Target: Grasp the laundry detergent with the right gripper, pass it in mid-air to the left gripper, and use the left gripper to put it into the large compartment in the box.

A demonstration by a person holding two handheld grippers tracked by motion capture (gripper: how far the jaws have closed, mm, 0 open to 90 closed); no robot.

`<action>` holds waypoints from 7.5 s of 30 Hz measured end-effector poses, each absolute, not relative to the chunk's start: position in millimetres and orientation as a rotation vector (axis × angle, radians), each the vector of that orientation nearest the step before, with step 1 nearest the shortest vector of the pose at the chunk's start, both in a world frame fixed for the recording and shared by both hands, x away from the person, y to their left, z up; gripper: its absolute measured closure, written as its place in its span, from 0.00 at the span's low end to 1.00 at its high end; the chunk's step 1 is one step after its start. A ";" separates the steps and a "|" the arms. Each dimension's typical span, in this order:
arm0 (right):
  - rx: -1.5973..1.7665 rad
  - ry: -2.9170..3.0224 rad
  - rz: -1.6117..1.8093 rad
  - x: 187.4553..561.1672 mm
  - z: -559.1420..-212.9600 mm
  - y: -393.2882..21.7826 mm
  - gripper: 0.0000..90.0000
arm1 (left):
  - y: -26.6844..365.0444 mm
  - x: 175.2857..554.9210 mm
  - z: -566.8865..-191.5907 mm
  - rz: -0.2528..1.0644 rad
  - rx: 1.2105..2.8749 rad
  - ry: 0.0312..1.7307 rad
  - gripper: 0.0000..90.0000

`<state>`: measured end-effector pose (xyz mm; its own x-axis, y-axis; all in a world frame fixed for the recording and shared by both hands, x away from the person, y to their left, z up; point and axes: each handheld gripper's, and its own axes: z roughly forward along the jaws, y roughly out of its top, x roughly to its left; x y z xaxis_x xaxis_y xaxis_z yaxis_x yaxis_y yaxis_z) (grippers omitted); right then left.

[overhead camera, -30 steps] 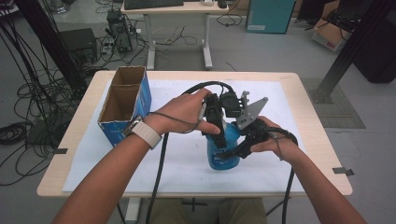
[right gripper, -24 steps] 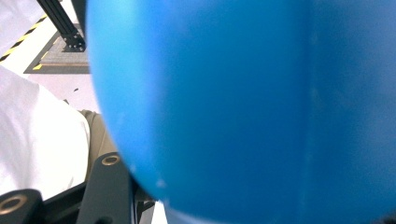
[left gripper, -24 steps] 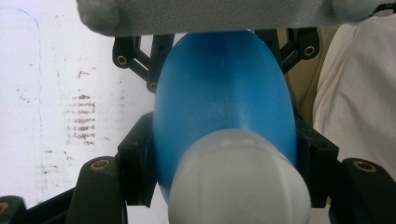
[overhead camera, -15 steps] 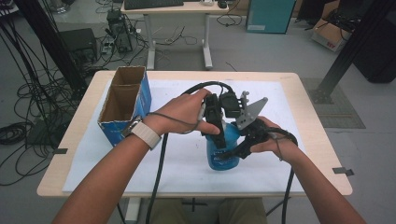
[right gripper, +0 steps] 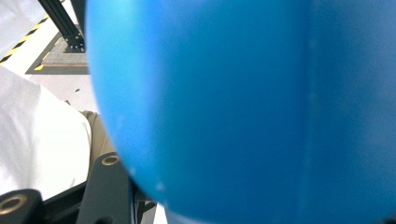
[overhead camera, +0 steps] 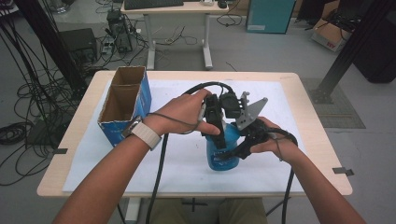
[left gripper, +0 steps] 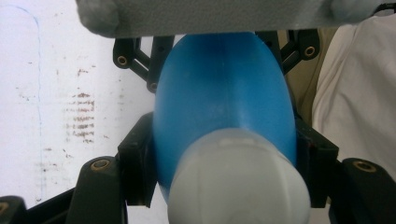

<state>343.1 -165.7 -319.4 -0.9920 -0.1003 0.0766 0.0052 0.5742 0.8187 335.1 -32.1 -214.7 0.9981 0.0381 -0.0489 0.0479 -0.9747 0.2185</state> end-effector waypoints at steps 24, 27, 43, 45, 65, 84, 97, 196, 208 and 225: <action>-0.156 -2.619 -1.368 347.8 -340.1 -185.7 0.13 | -29.3 338.4 -215.2 -0.040 2.963 0.130 0.42; -0.230 -2.668 -1.307 348.0 -339.4 -200.3 0.07 | -26.8 339.7 -214.5 -0.031 2.963 0.155 0.42; -0.477 -2.872 -0.982 357.1 -332.5 -273.6 0.06 | -11.7 347.3 -190.7 0.063 2.940 0.391 0.42; -0.490 -2.890 -0.956 357.9 -329.7 -281.5 0.06 | -8.5 349.8 -186.0 0.080 2.940 0.429 0.42; -0.532 -3.022 -0.764 366.8 -301.8 -298.4 0.07 | 31.3 377.3 -129.5 0.239 2.827 0.844 0.41; -0.575 -3.044 -0.735 370.9 -299.2 -310.3 0.08 | 70.5 404.6 -79.5 0.290 2.700 1.229 0.42; -0.582 -3.044 -0.733 374.9 -302.6 -317.3 0.08 | 103.8 417.3 -61.6 0.332 2.571 1.478 0.42; -0.738 -2.985 -0.654 379.3 -333.9 -328.2 0.08 | 221.8 446.9 -255.3 0.377 2.225 2.034 0.42; -0.739 -2.977 -0.639 379.3 -335.9 -329.5 0.08 | 223.3 447.3 -270.4 0.357 2.254 2.019 0.42; -0.720 -2.984 -0.645 378.6 -336.2 -327.5 0.08 | 224.7 447.6 -270.7 0.342 2.258 2.025 0.42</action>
